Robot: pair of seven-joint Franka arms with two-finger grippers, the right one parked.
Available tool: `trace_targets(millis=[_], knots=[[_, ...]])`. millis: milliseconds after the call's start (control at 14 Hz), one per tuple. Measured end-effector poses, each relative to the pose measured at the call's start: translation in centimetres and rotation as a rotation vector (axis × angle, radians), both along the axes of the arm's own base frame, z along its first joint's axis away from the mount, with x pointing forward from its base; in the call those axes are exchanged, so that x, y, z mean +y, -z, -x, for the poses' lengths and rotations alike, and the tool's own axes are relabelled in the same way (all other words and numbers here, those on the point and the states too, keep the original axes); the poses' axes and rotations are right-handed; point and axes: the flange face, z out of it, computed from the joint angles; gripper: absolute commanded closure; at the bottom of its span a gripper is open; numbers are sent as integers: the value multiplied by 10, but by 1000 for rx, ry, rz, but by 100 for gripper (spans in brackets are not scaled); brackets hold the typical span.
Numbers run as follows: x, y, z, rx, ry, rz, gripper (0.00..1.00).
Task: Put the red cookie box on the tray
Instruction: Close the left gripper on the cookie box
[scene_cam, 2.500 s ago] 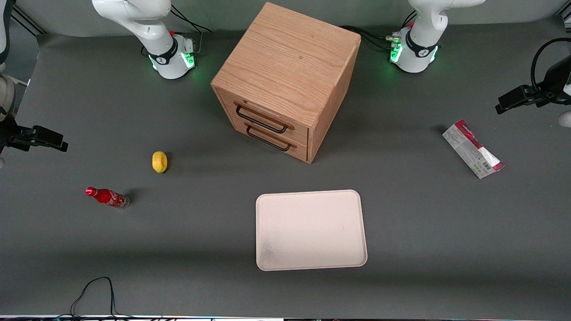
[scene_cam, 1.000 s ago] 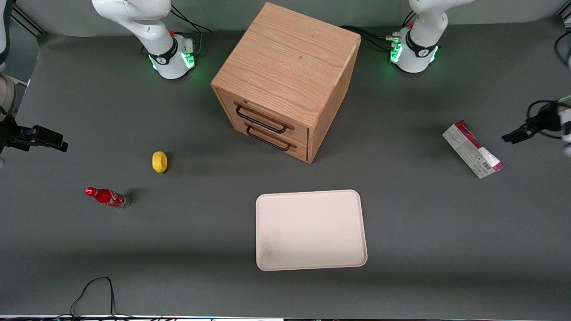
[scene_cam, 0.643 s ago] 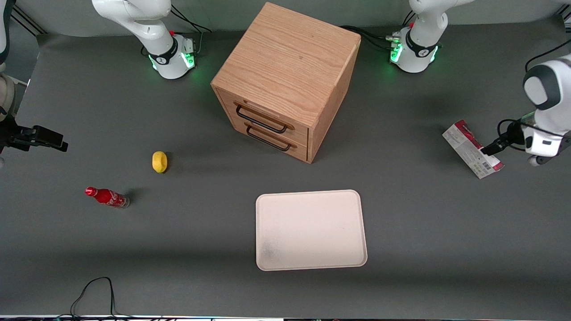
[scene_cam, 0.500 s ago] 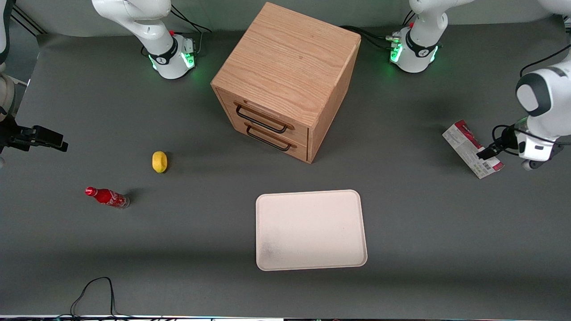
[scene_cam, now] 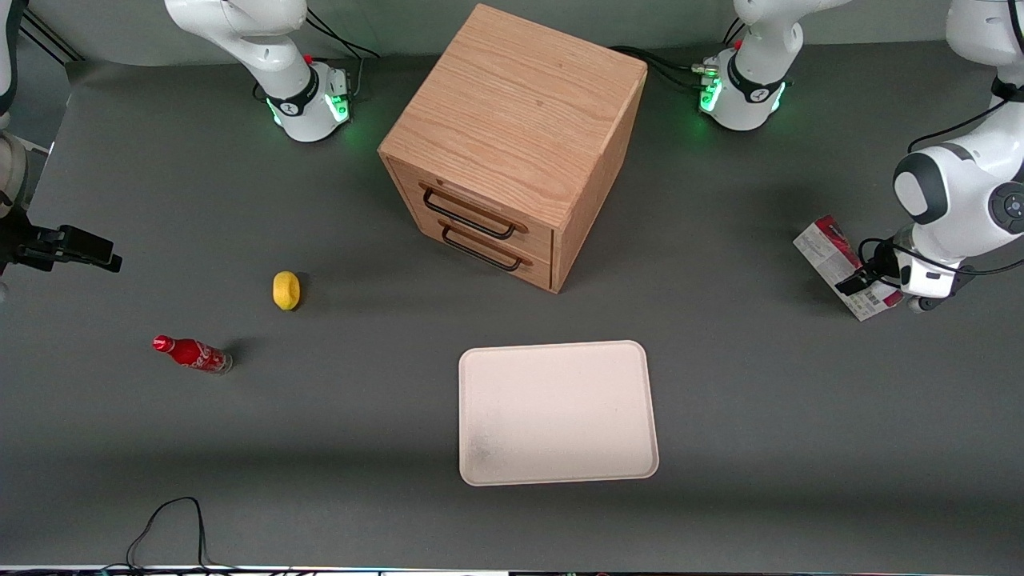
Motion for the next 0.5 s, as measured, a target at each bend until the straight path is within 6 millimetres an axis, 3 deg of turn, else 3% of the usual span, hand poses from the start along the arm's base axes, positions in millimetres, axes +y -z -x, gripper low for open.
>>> trace_targets(millis=[214, 286, 357, 500], knots=[[-2, 0, 0, 0, -8, 0, 4], [-3, 0, -1, 1, -11, 0, 38], [-4, 0, -1, 4, -11, 0, 99], [-7, -2, -1, 9, -5, 3, 100]])
